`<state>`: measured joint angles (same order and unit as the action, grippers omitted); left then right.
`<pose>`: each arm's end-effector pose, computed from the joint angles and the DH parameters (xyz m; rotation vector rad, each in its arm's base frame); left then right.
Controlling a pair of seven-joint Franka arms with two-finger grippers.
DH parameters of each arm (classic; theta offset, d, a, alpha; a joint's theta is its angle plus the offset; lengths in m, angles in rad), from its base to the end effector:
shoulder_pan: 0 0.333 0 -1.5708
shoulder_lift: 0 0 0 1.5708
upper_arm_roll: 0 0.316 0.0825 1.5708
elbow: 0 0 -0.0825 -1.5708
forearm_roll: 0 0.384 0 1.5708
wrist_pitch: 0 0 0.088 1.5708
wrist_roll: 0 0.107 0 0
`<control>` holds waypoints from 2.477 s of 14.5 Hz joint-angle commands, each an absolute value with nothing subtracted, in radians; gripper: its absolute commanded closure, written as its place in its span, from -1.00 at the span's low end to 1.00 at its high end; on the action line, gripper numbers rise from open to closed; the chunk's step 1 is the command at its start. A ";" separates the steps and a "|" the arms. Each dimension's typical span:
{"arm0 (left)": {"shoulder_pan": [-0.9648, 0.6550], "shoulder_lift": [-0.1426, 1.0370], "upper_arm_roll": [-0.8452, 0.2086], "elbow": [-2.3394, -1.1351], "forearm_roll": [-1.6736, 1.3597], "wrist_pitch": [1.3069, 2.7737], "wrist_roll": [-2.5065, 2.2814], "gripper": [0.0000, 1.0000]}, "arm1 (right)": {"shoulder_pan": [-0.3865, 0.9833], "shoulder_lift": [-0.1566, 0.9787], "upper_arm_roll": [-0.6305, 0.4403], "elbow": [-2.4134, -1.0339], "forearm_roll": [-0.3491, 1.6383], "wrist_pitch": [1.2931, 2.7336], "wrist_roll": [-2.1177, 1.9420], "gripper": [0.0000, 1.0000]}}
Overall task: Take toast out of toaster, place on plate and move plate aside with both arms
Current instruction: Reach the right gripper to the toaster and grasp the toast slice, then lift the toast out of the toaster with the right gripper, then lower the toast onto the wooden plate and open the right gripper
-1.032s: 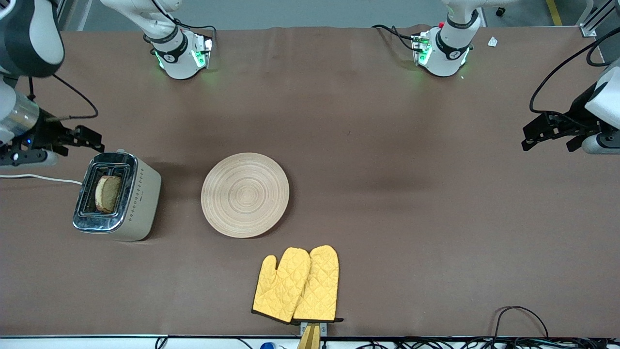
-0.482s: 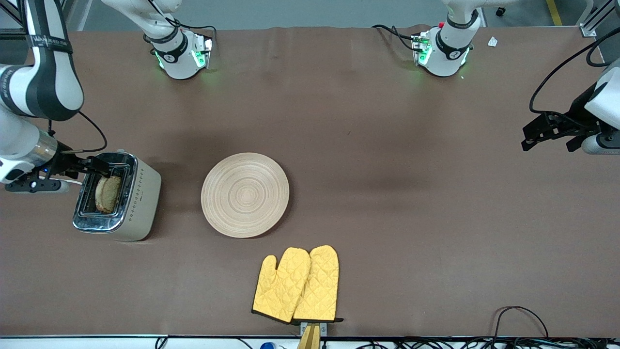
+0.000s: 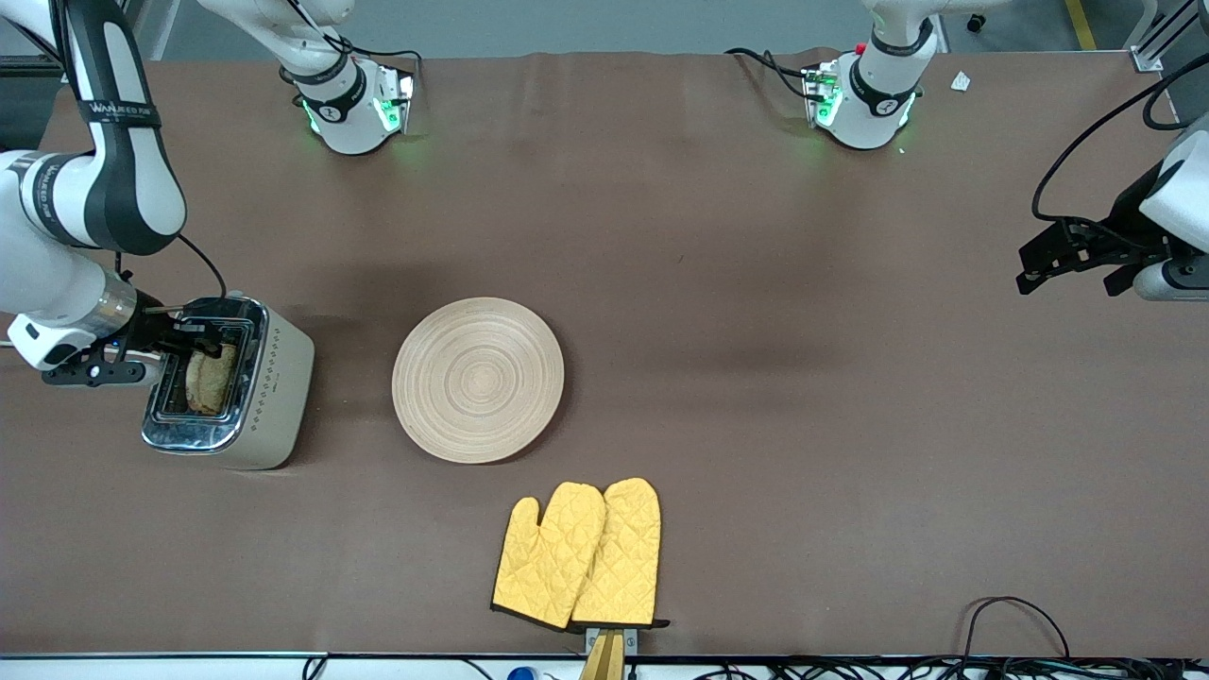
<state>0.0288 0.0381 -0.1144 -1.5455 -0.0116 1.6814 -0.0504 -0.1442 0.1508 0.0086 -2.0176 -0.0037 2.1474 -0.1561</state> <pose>0.5754 -0.0492 0.6255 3.1150 -0.0533 0.1508 0.5733 -0.0785 0.3763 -3.1399 -0.0353 0.0330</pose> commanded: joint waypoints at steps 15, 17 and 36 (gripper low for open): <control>0.031 0.049 -0.121 -1.520 0.009 1.660 -0.064 -1.00 | -0.014 0.086 0.029 -1.675 0.058 1.640 -0.079 0.99; 0.031 0.049 -0.121 -1.520 0.009 1.660 -0.064 -1.00 | 0.055 0.086 0.028 -1.675 0.063 1.652 -0.008 0.99; 0.031 0.049 -0.121 -1.519 0.009 1.660 -0.060 -1.00 | 0.428 0.208 0.028 -2.066 0.419 2.367 0.284 0.99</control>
